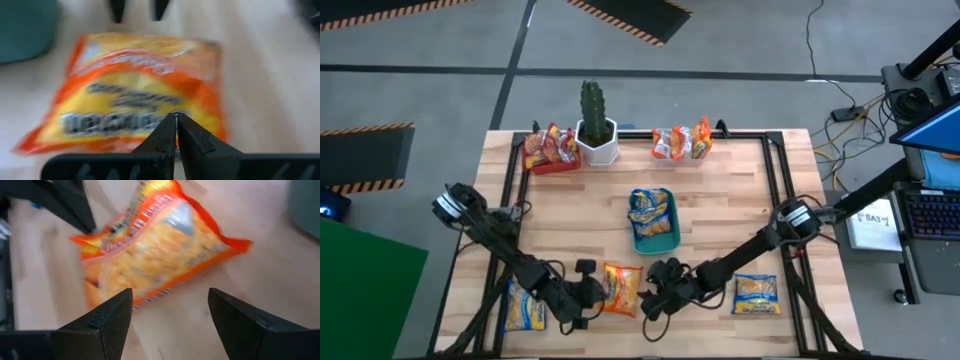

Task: Sort Maruchan noodles
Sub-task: Put the orange noodle pack into the transparent bin

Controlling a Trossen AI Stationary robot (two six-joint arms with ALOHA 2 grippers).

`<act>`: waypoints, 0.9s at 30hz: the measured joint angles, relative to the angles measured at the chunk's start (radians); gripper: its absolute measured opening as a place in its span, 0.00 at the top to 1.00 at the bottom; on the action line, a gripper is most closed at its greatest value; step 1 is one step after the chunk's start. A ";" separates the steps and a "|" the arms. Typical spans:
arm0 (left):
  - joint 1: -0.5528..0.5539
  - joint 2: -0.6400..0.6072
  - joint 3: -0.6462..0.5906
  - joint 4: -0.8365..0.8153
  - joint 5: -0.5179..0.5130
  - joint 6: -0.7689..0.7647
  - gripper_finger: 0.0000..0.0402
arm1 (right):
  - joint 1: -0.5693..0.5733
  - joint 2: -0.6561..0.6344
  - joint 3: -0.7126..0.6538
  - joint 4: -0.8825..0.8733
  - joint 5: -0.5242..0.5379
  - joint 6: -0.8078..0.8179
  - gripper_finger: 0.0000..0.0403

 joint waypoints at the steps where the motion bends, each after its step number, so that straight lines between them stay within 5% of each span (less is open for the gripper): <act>1: 0.000 -0.004 -0.002 -0.023 -0.030 0.000 1.00 | 0.000 0.009 -0.001 0.015 0.001 0.003 0.38; 7: 0.021 0.012 -0.013 -0.059 -0.182 -0.006 1.00 | -0.002 0.031 -0.005 0.045 0.038 0.020 0.38; 27: 0.040 0.135 -0.016 0.060 -0.196 -0.032 1.00 | -0.029 0.100 -0.019 0.318 0.069 -0.035 0.38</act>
